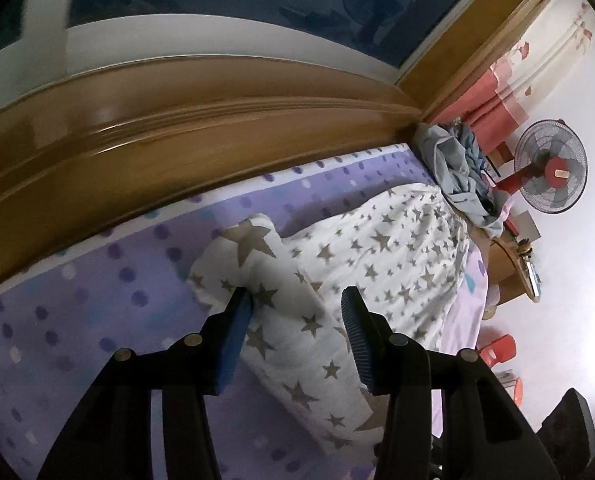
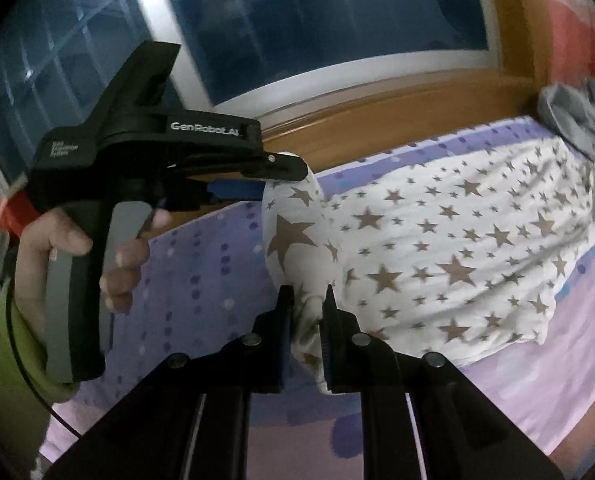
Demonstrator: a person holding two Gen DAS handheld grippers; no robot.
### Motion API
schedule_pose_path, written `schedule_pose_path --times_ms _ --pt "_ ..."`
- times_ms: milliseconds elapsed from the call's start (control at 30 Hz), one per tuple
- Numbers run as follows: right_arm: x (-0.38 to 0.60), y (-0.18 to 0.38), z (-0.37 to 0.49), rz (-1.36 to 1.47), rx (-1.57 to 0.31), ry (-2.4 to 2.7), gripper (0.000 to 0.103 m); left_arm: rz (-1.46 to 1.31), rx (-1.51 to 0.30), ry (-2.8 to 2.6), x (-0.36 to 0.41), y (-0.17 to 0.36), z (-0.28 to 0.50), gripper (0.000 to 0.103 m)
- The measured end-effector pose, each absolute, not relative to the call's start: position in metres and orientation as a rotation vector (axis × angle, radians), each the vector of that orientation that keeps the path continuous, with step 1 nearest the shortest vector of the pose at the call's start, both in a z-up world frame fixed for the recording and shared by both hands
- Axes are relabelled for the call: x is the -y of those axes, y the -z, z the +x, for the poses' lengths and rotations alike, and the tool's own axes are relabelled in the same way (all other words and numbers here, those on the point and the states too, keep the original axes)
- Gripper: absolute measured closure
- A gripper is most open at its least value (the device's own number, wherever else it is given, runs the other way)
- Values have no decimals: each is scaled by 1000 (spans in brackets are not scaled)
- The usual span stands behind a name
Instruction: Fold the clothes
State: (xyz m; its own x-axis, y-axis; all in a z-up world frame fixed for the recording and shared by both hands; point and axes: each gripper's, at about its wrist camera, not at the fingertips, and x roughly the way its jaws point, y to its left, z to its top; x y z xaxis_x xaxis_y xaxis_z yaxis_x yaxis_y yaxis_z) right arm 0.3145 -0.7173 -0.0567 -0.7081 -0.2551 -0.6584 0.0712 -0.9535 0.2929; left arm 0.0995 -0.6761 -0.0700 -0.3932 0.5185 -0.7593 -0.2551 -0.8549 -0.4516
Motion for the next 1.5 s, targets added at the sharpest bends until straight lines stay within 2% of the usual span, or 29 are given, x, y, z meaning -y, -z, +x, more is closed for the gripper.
schedule_pose_path --times_ms 433,533,700,867,1000,1167,1333,1367,1400,1433,1500 --pt "628 98 289 1254 623 2639 91 -1467 216 -2246 582 93 65 56" --pt "611 108 285 1291 646 2596 88 -1491 164 -2256 567 104 61 56" --pt "609 99 288 1229 467 2574 86 -1503 123 -2289 563 96 66 56" --pt "622 87 291 1117 265 2569 86 -1439 184 -2327 577 70 86 56" --pt "631 80 292 1043 121 2558 86 -1496 153 -2307 575 82 81 56" --pt "643 108 285 1141 87 2577 86 -1516 54 -2264 564 110 72 55" --pt "627 100 300 1179 141 2580 85 -1463 62 -2233 573 102 80 54" --pt "618 99 301 1184 193 2587 83 -1452 64 -2227 575 101 81 54" --pt "608 98 303 1189 245 2593 66 -1442 65 -2221 576 99 83 54" --pt "599 97 305 1193 297 2598 45 -1431 67 -2214 578 98 84 54" --pt "586 98 302 1197 425 2575 40 -1410 70 -2202 582 95 87 54"
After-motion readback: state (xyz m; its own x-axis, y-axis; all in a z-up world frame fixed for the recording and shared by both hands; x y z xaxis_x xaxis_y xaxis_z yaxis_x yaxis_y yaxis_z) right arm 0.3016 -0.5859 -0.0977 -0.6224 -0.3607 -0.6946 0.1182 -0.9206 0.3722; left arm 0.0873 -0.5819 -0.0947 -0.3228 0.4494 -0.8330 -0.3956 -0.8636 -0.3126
